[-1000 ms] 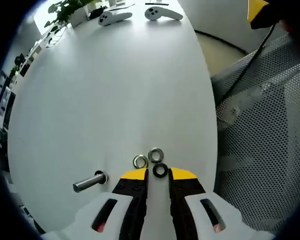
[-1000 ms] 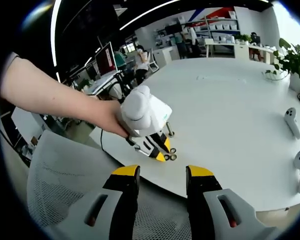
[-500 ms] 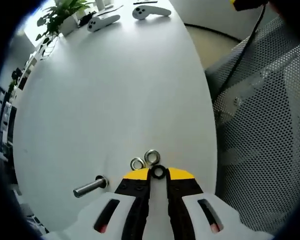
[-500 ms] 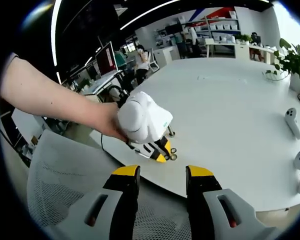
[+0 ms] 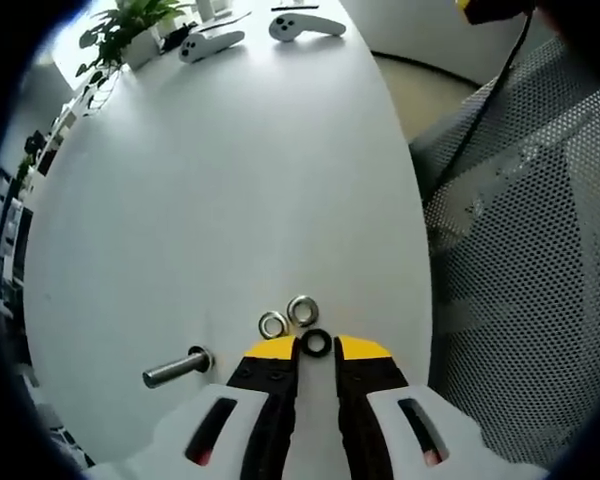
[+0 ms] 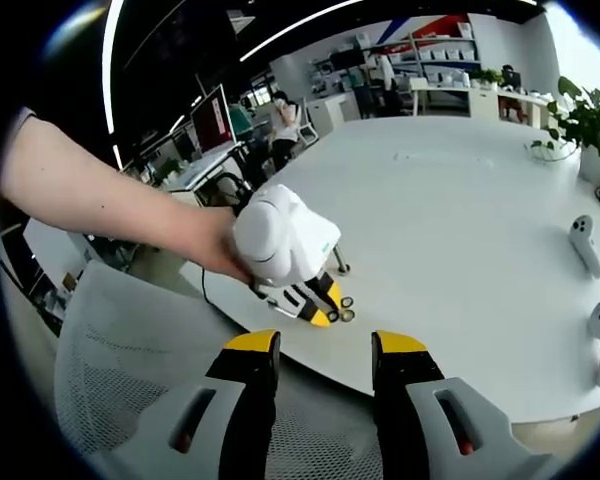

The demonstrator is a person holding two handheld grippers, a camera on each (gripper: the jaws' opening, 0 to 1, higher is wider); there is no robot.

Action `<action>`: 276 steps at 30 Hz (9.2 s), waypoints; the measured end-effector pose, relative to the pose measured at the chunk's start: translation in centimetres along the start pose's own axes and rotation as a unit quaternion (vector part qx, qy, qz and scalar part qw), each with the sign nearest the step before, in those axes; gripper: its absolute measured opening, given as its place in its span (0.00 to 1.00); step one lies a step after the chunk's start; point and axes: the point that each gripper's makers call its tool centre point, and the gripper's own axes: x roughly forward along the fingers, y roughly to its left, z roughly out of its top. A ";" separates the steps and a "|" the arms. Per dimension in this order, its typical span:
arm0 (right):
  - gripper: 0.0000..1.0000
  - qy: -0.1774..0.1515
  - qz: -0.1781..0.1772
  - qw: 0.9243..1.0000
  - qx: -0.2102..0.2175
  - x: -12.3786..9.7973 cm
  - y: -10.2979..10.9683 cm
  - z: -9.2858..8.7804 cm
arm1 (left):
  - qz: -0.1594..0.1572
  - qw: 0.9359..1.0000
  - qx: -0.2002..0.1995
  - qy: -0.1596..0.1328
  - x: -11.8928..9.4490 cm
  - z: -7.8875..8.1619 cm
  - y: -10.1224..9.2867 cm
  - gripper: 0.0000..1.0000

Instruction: Place the washer onto the threaded stud by aligning its center hole with the stud, sliding it down to the base, and recovering from edge contact or off-axis alignment until the washer reaches the visible bottom stop.

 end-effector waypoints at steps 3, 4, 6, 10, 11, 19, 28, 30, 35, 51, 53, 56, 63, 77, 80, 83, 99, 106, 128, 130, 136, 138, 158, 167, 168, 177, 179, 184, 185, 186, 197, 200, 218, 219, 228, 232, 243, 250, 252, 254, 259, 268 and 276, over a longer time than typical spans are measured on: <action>0.39 -0.002 -0.001 1.000 0.001 0.0 0.0 0.0 | -0.008 1.000 0.000 0.002 -0.1 0.0 -0.2 0.14; 0.39 -0.002 -0.001 1.000 0.002 0.0 0.0 0.0 | -0.007 1.000 0.005 0.003 0.0 0.0 -0.2 0.14; 0.39 -0.001 -0.001 1.000 0.001 0.0 0.0 0.0 | -0.004 1.000 0.013 0.004 0.0 0.0 -0.2 0.13; 0.39 -0.001 0.000 1.000 0.001 0.0 0.0 0.0 | -0.004 0.999 0.032 0.008 0.0 -0.1 -0.2 0.10; 0.39 -0.001 0.000 1.000 0.001 0.0 0.0 0.0 | -0.004 1.000 0.028 0.008 0.0 -0.1 -0.2 0.10; 0.39 0.001 0.001 1.000 -0.001 0.0 0.0 0.0 | -0.001 1.000 0.009 0.007 -0.1 -0.1 -0.1 0.09; 0.39 -0.001 0.002 1.000 0.000 0.0 0.1 0.0 | 0.017 0.999 -0.032 -0.014 -0.3 -0.4 0.1 0.09; 0.39 -0.001 0.002 1.000 0.000 0.0 0.1 0.0 | 0.020 0.999 -0.036 -0.013 -0.4 -0.6 0.3 0.09; 0.39 -0.001 0.002 1.000 0.000 0.0 0.1 0.0 | 0.028 0.998 -0.051 -0.022 -1.1 -1.1 1.1 0.09; 0.38 0.000 0.002 1.000 -0.001 0.0 0.1 0.0 | 0.087 0.993 -0.038 -0.063 -7.5 -0.8 4.2 0.09; 0.38 0.001 0.002 1.000 -0.002 0.0 0.1 0.0 | 0.093 0.993 -0.039 -0.065 -8.1 -0.8 4.8 0.09; 0.38 0.001 0.002 1.000 -0.002 0.0 0.1 0.0 | 0.102 0.992 -0.038 -0.062 -8.4 -0.8 5.8 0.09; 0.38 0.001 0.001 1.000 -0.001 0.0 0.0 0.0 | 0.111 0.992 -0.032 -0.056 -8.5 -0.3 7.6 0.09; 0.38 -0.003 -0.002 1.000 0.004 0.0 -0.1 0.1 | 0.089 0.995 -0.024 -0.030 -7.0 -0.6 8.3 0.09; 0.38 -0.003 -0.002 1.000 0.005 0.0 -0.2 0.1 | 0.086 0.996 -0.024 -0.027 -6.9 -0.8 8.4 0.09; 0.38 -0.004 -0.003 1.000 0.006 0.0 -0.2 0.1 | 0.084 0.996 -0.022 -0.027 -6.8 -0.8 8.3 0.09; 0.38 -0.006 -0.003 1.000 0.009 0.0 -0.2 0.1 | 0.075 0.997 -0.019 -0.023 -6.1 -0.5 8.2 0.09; 0.38 -0.006 -0.004 1.000 0.010 0.0 -0.3 0.1 | 0.063 0.998 -0.012 -0.001 -4.5 -0.9 7.9 0.09; 0.38 -0.010 -0.008 1.000 0.016 -0.1 -0.6 0.2 | 0.037 0.998 -0.045 0.035 -1.4 -2.4 8.0 0.11; 0.38 -0.010 -0.007 1.000 0.015 -0.1 -0.5 0.2 | 0.042 0.998 -0.042 0.033 -1.5 -2.4 8.1 0.17; 0.38 -0.009 -0.005 1.000 0.014 -0.1 -0.5 0.2 | 0.055 0.997 -0.059 0.012 -2.8 -1.9 8.3 0.21; 0.38 -0.009 -0.005 1.000 0.013 0.0 -0.4 0.2 | 0.057 0.996 -0.067 0.000 -3.2 -1.6 8.3 0.21; 0.37 -0.007 0.000 1.000 0.007 0.0 -0.1 0.2 | 0.087 0.993 -0.024 -0.071 -7.3 3.4 4.7 0.24; 0.37 -0.006 -0.001 1.000 0.006 0.0 -0.2 0.2 | 0.056 0.997 0.014 -0.049 -4.7 4.0 1.9 0.23; 0.37 -0.007 -0.001 1.000 0.007 0.0 -0.2 0.2 | 0.050 0.998 0.012 -0.046 -4.4 4.0 1.6 0.23; 0.37 -0.009 -0.005 1.000 0.009 -0.1 -0.4 0.3 | 0.008 1.000 0.022 -0.005 -0.9 2.4 0.6 0.21; 0.37 -0.009 -0.005 1.000 0.010 -0.1 -0.4 0.3 | 0.003 1.000 0.025 0.003 -0.4 2.2 0.9 0.20; 0.37 -0.011 -0.007 1.000 0.011 -0.1 -0.5 0.3 | -0.020 0.999 0.027 -0.011 0.0 2.9 0.4 0.19; 0.37 -0.011 -0.007 1.000 0.011 -0.1 -0.5 0.3 | -0.017 0.999 0.030 -0.009 0.2 2.9 0.5 0.19; 0.37 -0.012 -0.007 1.000 0.012 -0.1 -0.5 0.3 | -0.013 0.999 0.040 0.003 0.4 2.6 0.7 0.19; 0.37 -0.014 -0.008 1.000 0.015 -0.1 -0.6 0.4 | -0.028 0.999 0.041 0.009 0.5 2.3 0.7 0.17; 0.37 -0.014 -0.008 1.000 0.015 -0.1 -0.6 0.4 | -0.024 0.997 0.067 0.014 0.5 2.0 0.6 0.16; 0.36 -0.008 -0.005 1.000 0.010 0.0 -0.4 0.2 | -0.017 0.993 0.105 0.049 0.6 2.1 0.6 0.11; 0.36 -0.009 -0.005 1.000 0.011 -0.1 -0.4 0.2 | -0.018 0.993 0.102 0.052 0.6 2.1 0.6 0.11; 0.36 -0.011 -0.008 1.000 0.014 -0.1 -0.5 0.3 | -0.009 0.996 0.083 0.042 0.5 2.1 0.6 0.09; 0.36 -0.013 -0.009 1.000 0.016 -0.1 -0.6 0.3 | 0.003 0.997 0.075 0.026 0.4 2.0 0.6 0.09; 0.36 -0.014 -0.011 1.000 0.017 -0.1 -0.7 0.4 | 0.005 1.000 0.020 0.010 0.1 2.0 0.8 0.08; 0.36 -0.015 -0.011 1.000 0.018 -0.1 -0.7 0.4 | 0.018 1.000 0.009 -0.016 -1.5 2.6 1.1 0.08; 0.36 -0.014 -0.011 1.000 0.017 -0.1 -0.7 0.4 | 0.022 1.000 0.004 -0.021 -2.0 2.6 1.3 0.08; 0.36 -0.013 -0.011 1.000 0.016 -0.1 -0.7 0.4 | 0.029 0.999 0.000 -0.026 -2.8 2.4 1.6 0.08; 0.36 -0.013 -0.010 1.000 0.016 -0.1 -0.6 0.4 | 0.046 0.998 -0.010 -0.039 -4.8 1.9 2.4 0.08; 0.36 -0.013 -0.008 1.000 0.014 -0.1 -0.6 0.3 | 0.078 0.995 -0.036 -0.052 -7.4 1.1 4.6 0.08; 0.36 -0.014 -0.009 1.000 0.016 -0.1 -0.6 0.4 | 0.100 0.992 -0.049 -0.051 -8.7 0.7 6.8 0.08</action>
